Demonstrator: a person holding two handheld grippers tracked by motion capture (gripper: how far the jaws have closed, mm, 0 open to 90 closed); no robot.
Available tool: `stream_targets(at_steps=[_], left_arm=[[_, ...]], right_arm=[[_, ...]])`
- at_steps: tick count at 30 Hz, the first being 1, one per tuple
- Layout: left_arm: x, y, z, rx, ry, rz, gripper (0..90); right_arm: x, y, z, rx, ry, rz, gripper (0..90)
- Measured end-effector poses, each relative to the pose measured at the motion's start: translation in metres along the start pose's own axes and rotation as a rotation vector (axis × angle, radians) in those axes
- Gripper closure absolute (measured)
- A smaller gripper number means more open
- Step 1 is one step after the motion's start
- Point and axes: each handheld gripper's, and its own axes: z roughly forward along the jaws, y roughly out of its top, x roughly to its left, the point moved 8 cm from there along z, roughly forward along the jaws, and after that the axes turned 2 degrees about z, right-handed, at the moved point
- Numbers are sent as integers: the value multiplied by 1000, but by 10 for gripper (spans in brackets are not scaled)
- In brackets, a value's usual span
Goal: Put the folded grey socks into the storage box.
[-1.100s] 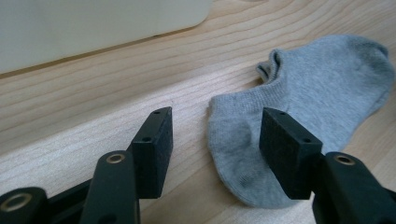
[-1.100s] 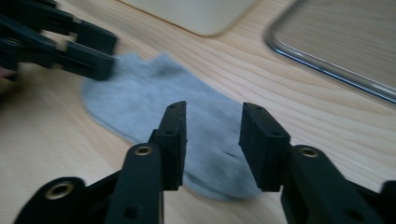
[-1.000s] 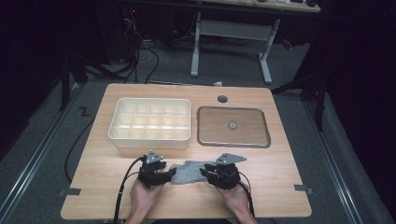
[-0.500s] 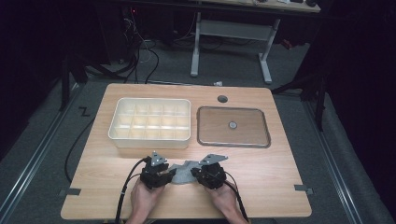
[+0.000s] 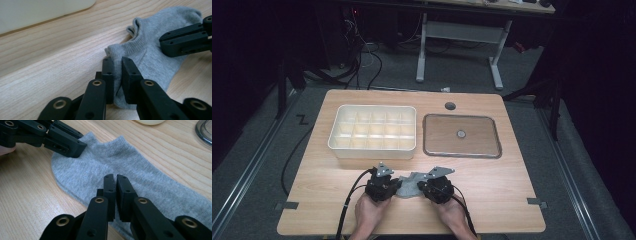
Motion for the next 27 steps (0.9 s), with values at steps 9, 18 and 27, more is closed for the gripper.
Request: stream_targets(at_steps=[9, 18, 27], left_arm=[[1, 3, -1, 33, -27, -51, 849], [-1, 12, -9, 32, -74, -99, 853], [-9, 19, -18, 31, -127, -150, 853]], right_arm=[[0, -1, -1, -2, 0, -10, 862], [0, -1, -1, 7, -5, -20, 863], [2, -2, -2, 10, -13, -28, 862]])
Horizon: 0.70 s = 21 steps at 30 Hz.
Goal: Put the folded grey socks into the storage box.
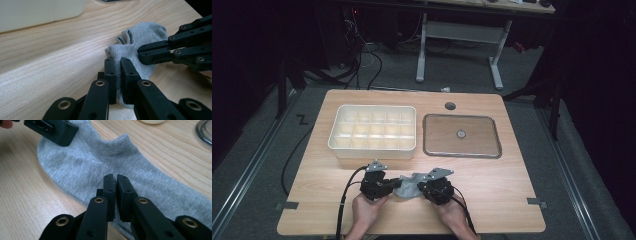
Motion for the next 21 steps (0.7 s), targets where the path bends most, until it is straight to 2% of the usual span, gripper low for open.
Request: stream_targets(at_steps=[2, 6, 8, 12, 16, 21], left_arm=[[-3, 1, -1, 4, -8, 9, 852], [-10, 5, -3, 6, -31, 2, 853], [-14, 8, -3, 4, -48, -18, 852], [-19, 11, -6, 5, -62, -16, 852], [-25, 17, -9, -5, -93, -30, 852], [-25, 23, -9, -24, -110, -45, 852]], right_arm=[[0, 0, 0, 0, 1, 1, 862], [1, 1, 1, 5, 9, 5, 861], [1, 1, 1, 8, 12, 10, 861], [2, 3, 3, 8, 32, 22, 861], [8, 10, 10, 16, 51, 2, 861], [13, 16, 16, 18, 67, 7, 862]])
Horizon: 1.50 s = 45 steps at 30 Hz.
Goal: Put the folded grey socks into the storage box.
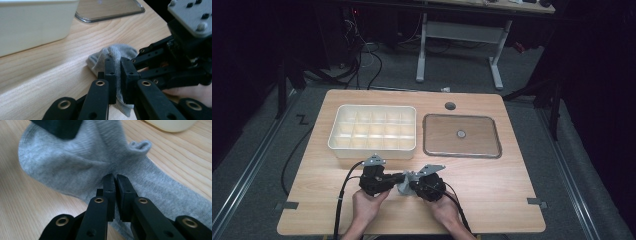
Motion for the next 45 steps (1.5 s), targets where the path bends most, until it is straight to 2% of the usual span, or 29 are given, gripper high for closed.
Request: stream_targets(at_steps=[3, 6, 8, 13, 16, 17, 19, 20, 21, 22, 26, 33, 39, 41, 45], left_arm=[[0, 1, 2, -2, -4, 2, 852], [2, 2, 4, -5, -5, 3, 852], [5, 4, 5, -16, 4, 14, 852], [11, 5, 5, -27, 32, 42, 852], [13, 5, 5, -24, 49, 57, 852], [14, 5, 4, -23, 55, 59, 851], [15, 4, 4, -21, 65, 65, 852], [16, 4, 4, -20, 70, 73, 852], [16, 4, 5, -22, 73, 71, 852], [17, 4, 5, -21, 78, 75, 852], [17, 3, 5, -22, 90, 84, 851], [18, 3, 4, -20, 104, 88, 851], [17, 3, 3, -19, 103, 83, 851], [16, 3, 3, -18, 98, 80, 851], [12, 3, 4, -15, 97, 85, 851]], right_arm=[[6, 5, 6, 0, 12, -17, 863], [9, 8, 9, 1, 22, -13, 864], [9, 10, 12, -6, 30, -6, 863], [10, 13, 14, 7, 28, -22, 847], [11, 15, 12, 9, 26, -31, 775], [9, 18, 2, -21, 34, -18, 765], [8, 20, -3, -36, 30, -10, 765], [6, 21, -9, -55, 26, 0, 765], [-3, 21, -20, -71, 0, 18, 765], [-3, 21, -20, -71, 0, 18, 765], [-28, 13, -37, -86, -62, 71, 763], [-56, -5, -45, -82, -132, 142, 740], [-63, -15, -40, -58, -144, 174, 713], [-63, -21, -33, -34, -142, 170, 702], [-61, -21, -31, -39, -155, 147, 714]])
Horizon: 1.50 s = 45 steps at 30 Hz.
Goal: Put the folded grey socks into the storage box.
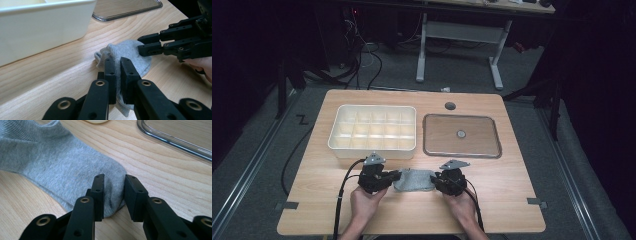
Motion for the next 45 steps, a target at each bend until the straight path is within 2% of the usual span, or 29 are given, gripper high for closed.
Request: stream_targets(at_steps=[7, 13, 17, 23, 28, 35, 42, 45], left_arm=[[-10, 1, 5, 6, -15, 11, 851], [-11, 1, 7, 15, -23, 1, 851], [-12, 1, 10, 16, -24, 8, 850], [-17, -1, 14, 31, -28, 19, 850], [-23, 0, 19, 36, -39, 17, 848], [-21, -3, 28, 47, -33, 6, 847], [-25, -10, 39, 67, -40, -1, 847], [-26, -14, 44, 72, -37, 18, 847]], right_arm=[[2, 0, 1, -1, 11, -22, 720], [6, 0, 2, -5, 23, -25, 722], [9, 1, 4, -8, 30, -39, 722], [15, 2, 6, -17, 48, -35, 723], [20, 3, 9, -26, 63, -25, 722], [21, 4, 11, -32, 67, -41, 723], [22, 4, 11, -34, 63, -52, 722], [22, 5, 11, -33, 63, -54, 722]])
